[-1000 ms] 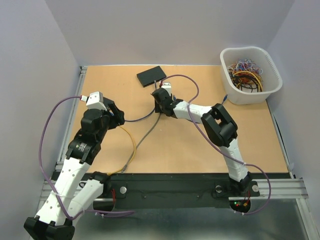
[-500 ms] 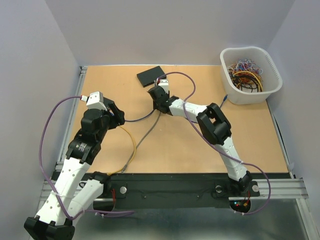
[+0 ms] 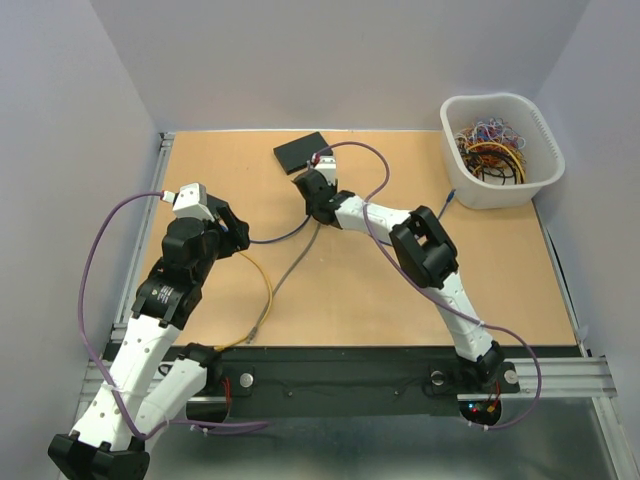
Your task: Insert the plug into the switch port
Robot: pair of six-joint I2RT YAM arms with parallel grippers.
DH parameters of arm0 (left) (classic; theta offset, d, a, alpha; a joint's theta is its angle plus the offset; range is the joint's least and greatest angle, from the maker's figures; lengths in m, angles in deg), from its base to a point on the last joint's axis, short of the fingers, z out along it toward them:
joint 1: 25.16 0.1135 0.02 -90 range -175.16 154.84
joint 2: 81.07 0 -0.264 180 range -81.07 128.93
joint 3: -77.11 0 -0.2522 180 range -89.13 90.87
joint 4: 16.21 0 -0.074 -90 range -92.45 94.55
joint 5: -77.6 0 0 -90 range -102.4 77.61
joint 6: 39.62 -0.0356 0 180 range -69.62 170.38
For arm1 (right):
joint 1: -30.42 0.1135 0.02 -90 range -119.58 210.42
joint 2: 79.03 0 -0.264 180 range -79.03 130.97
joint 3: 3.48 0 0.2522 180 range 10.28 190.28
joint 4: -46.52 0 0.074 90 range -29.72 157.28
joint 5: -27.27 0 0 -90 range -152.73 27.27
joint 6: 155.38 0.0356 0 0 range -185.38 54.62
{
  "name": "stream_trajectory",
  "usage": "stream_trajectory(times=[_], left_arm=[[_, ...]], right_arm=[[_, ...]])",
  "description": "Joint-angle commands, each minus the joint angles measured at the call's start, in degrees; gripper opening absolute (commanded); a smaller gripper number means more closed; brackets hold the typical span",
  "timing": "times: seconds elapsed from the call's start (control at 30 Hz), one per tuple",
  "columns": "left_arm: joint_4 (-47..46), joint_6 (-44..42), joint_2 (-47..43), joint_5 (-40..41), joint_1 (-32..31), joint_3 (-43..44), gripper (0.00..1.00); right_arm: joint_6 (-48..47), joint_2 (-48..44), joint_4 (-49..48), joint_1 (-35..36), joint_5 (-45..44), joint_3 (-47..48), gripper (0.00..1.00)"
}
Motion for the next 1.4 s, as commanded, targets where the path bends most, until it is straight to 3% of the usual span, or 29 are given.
stream_trajectory(times=[0.0, 0.5, 0.57, 0.67, 0.7, 0.77, 0.83, 1.17, 1.37], left_arm=[[-2.4, -0.8, -0.3, -0.1, 0.3, -0.8, 0.76], [-2.4, -0.9, -0.1, 0.0, 0.3, -0.8, 0.76], [-2.5, -0.8, -0.1, 0.0, 0.3, -0.8, 0.76], [-2.5, -0.8, -0.1, 0.0, 0.3, -0.8, 0.76], [-2.4, -0.8, 0.0, 0.0, 0.3, -0.8, 0.76], [-2.4, -0.8, -0.1, 0.1, 0.3, -0.8, 0.76], [-2.3, -0.8, 0.1, 0.1, 0.3, -0.8, 0.76], [-2.2, -0.6, 0.3, 0.8, 0.3, -0.7, 0.76], [-2.4, -0.5, 1.4, -0.2, 0.4, -0.4, 0.76]], right_arm=[[2.3, 2.7, 4.9, -1.5, -0.5, 0.0, 0.46], [3.9, 4.3, 7.1, -4.4, 1.6, 1.7, 0.42], [3.6, 5.0, 7.4, -4.4, 2.2, 2.2, 0.28], [3.6, 5.2, 7.4, -4.5, 3.2, 2.0, 0.17], [3.7, 5.1, 7.4, -4.5, 4.0, 1.5, 0.08], [3.7, 4.9, 7.4, -4.5, 5.1, 0.8, 0.01], [3.0, 4.1, 7.3, -4.5, 7.5, -0.5, 0.0], [-15.6, -13.1, -6.6, -3.7, 27.9, -22.7, 0.0], [-20.2, -24.3, -10.5, -2.7, 35.2, -34.4, 0.0]])
